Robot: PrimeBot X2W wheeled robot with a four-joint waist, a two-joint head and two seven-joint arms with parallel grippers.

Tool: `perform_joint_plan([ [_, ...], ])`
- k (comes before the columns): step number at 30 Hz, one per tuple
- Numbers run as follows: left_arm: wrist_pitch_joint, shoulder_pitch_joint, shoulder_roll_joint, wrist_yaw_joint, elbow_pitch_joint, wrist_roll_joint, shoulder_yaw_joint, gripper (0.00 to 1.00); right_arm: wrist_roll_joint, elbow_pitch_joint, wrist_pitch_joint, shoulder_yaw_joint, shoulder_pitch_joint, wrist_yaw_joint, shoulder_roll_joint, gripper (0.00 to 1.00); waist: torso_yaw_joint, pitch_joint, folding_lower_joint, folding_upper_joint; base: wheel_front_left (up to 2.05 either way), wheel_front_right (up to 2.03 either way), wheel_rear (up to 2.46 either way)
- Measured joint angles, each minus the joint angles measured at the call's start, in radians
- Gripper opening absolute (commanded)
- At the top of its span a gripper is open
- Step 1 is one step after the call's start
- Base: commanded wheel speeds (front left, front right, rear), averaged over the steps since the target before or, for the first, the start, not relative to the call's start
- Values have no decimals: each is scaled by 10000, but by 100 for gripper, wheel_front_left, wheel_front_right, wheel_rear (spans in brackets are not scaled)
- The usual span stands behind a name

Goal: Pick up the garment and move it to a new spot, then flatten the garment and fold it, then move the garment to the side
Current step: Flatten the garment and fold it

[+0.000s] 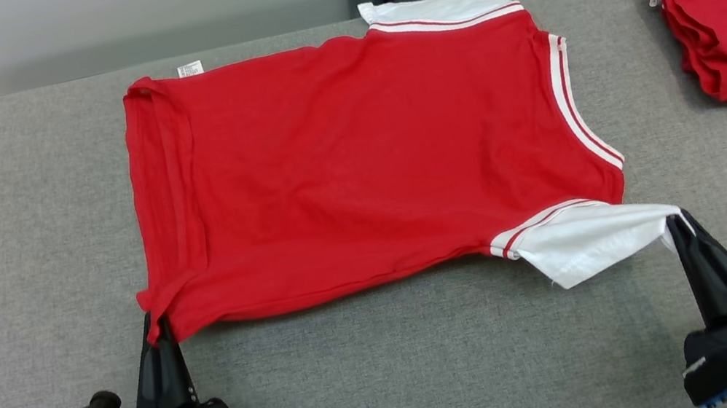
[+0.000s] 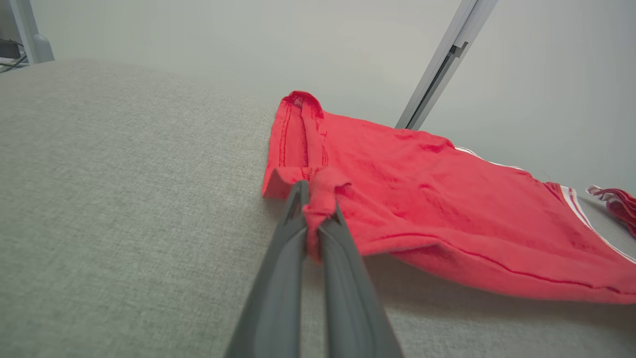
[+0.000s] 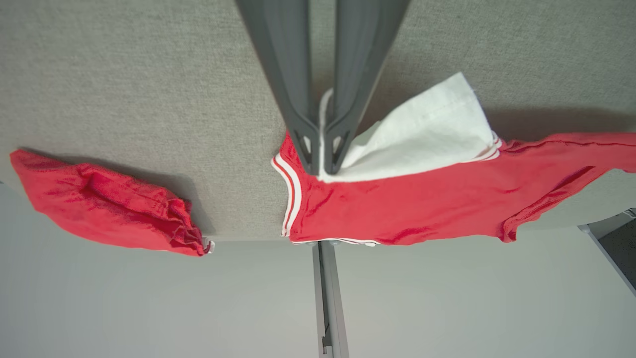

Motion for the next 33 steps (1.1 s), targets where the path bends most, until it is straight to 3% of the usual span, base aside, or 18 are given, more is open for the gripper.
perform_joint_plan([
  [16,119,-1607,334,-169,504,251,-198,0,27,1607,316,1292,-3527,0,-1206,0,90,691,1,0,0,0,0],
  [33,416,-3044,660,-186,955,428,-479,0,98,5793,-454,2523,-7833,2,-1494,0,232,1691,1,0,0,0,0],
])
